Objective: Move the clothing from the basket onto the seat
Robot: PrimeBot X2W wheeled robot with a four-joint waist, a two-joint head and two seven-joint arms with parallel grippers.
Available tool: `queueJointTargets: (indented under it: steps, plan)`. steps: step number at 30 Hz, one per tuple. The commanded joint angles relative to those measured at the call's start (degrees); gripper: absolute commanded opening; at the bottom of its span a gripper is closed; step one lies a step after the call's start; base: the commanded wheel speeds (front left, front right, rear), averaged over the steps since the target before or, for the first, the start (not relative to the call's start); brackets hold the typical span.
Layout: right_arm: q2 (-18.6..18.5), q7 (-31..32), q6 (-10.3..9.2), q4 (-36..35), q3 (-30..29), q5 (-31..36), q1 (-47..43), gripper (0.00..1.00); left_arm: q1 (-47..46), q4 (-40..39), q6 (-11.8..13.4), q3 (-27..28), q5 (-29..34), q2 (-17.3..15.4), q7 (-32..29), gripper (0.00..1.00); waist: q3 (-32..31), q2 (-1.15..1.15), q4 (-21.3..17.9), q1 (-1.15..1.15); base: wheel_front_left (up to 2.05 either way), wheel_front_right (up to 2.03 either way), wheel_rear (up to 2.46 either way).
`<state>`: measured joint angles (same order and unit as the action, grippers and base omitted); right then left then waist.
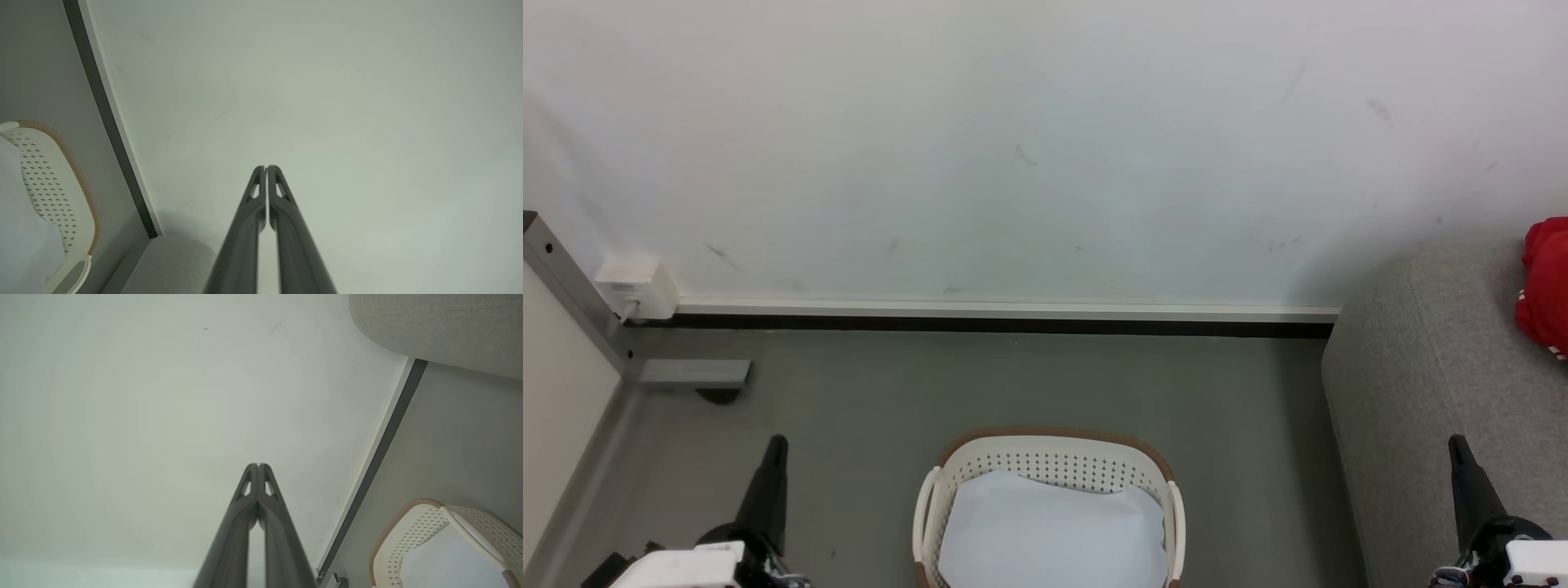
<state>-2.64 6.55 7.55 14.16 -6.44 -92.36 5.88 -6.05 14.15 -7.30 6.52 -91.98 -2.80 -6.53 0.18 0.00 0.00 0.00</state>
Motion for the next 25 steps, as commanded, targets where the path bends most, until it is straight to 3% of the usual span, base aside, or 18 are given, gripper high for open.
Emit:
queueJointTargets:
  steps: [1,25]
  plan:
    - [-0.44,0.15,-0.12,-0.31,-0.23,-0.12,0.75,0.0,-0.46,-0.21,-0.37,0.1,-0.79,-0.13,-0.22,0.0,0.0,0.0,0.0,0.0,0.0,0.0,0.0]
    - [-0.44,0.14,-0.12,-0.31,-0.23,-0.12,0.75,0.0,-0.46,-0.22,-0.37,0.1,-0.8,-0.13,-0.21,0.0,0.0,0.0,0.0,0.0,0.0,0.0,0.0]
